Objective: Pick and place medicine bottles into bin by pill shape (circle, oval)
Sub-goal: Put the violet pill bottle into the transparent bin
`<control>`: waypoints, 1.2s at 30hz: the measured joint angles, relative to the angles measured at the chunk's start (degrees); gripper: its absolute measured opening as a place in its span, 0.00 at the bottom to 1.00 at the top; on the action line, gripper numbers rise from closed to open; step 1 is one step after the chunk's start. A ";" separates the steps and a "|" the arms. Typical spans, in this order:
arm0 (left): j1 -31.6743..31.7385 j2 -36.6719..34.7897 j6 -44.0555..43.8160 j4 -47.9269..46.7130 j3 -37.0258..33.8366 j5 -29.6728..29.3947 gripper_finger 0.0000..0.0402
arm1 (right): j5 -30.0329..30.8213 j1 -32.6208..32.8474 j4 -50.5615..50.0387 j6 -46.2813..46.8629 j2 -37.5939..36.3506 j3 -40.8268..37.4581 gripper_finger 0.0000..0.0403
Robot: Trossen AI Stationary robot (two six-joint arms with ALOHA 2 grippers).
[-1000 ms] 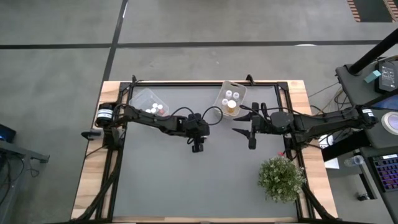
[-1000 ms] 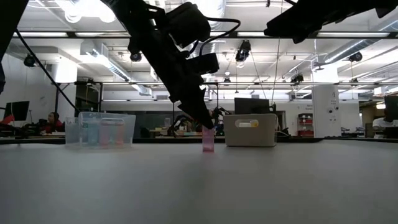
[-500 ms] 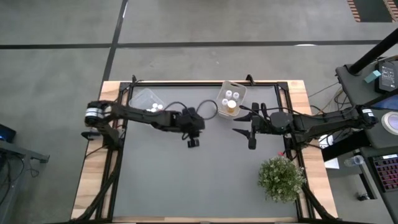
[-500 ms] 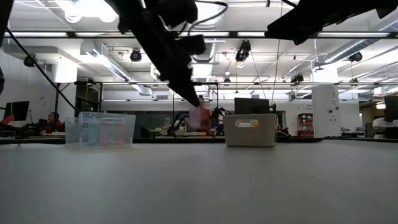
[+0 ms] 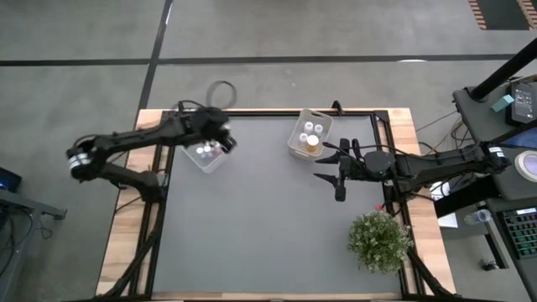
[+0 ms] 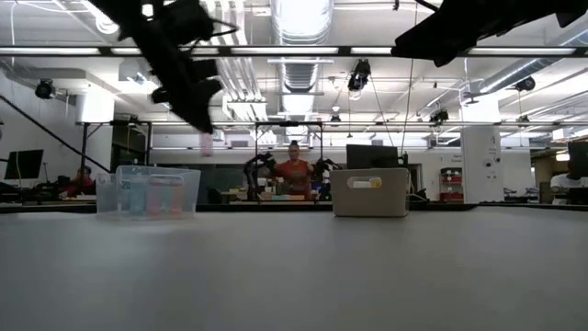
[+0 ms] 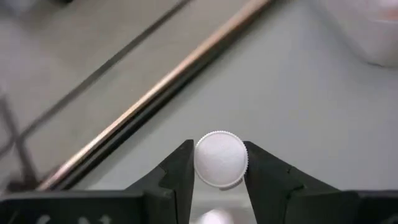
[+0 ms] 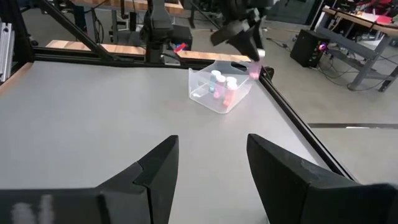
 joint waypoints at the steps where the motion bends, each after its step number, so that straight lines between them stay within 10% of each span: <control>1: 2.04 -2.22 -1.59 -0.03 -1.85 -0.66 0.26 | 0.00 0.00 0.00 -0.03 0.00 0.00 0.45; 12: 12.82 -13.01 -12.15 1.85 -16.98 -2.37 0.26 | 0.00 0.00 0.23 -0.15 0.00 0.00 0.45; 36: 13.03 -3.71 -16.06 6.71 -21.90 -3.37 0.32 | 0.00 -0.01 0.02 -0.15 0.00 0.00 0.45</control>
